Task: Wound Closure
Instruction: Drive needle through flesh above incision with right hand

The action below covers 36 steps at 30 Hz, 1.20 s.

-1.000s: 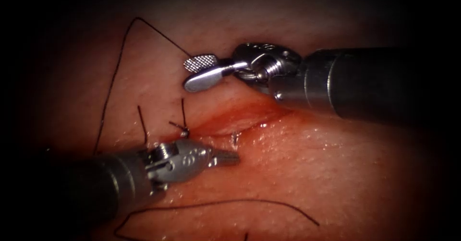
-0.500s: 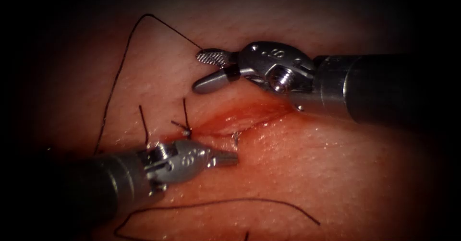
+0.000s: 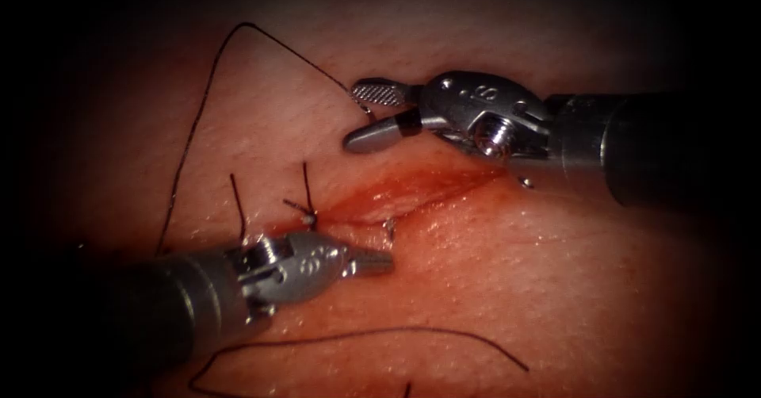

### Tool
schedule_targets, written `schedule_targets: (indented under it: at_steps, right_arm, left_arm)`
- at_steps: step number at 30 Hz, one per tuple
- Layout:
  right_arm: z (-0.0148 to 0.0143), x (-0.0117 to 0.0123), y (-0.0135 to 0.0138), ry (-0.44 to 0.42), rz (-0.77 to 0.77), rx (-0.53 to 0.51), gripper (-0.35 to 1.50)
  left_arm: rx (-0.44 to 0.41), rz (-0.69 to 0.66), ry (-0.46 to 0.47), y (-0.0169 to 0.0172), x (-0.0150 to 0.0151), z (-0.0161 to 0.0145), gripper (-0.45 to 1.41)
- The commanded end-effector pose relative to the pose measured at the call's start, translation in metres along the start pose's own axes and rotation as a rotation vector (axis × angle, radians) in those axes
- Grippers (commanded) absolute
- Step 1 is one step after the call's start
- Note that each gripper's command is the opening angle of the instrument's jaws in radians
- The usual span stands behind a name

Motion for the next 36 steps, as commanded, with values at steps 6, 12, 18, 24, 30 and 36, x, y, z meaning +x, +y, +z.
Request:
schedule_targets:
  at_steps: [6, 12, 18, 24, 30, 36]
  right_arm:
    - [0.0014, 0.0007, -0.0002, 0.035, -0.005, -0.002, -0.35]
    - [0.0018, 0.0008, 0.0001, -0.043, 0.393, -0.005, -0.35]
    - [0.0030, 0.0009, 0.0008, -0.167, 0.638, 0.108, -0.35]
    - [0.0030, -0.0009, -0.0012, -0.311, 0.735, 0.169, -0.35]
    - [0.0020, -0.0033, -0.0045, -0.382, 0.815, 0.269, -0.35]
    - [0.0006, -0.0037, -0.0060, -0.385, 0.812, 0.353, -0.35]
  left_arm:
    - [-0.003, 0.003, -0.001, -0.0003, -0.0001, 0.0006, -0.45]
    - [-0.008, 0.005, -0.005, -0.0004, -0.0002, 0.0004, -0.45]
    - [-0.011, 0.007, -0.008, -0.0004, -0.0003, 0.0003, -0.45]
    - [-0.011, 0.007, -0.008, -0.0006, -0.0003, 0.0004, -0.45]
    - [-0.014, 0.004, -0.010, -0.0008, -0.0001, 0.0004, -0.45]
    - [0.027, 0.097, 0.054, -0.0015, 0.0003, 0.0000, -0.45]
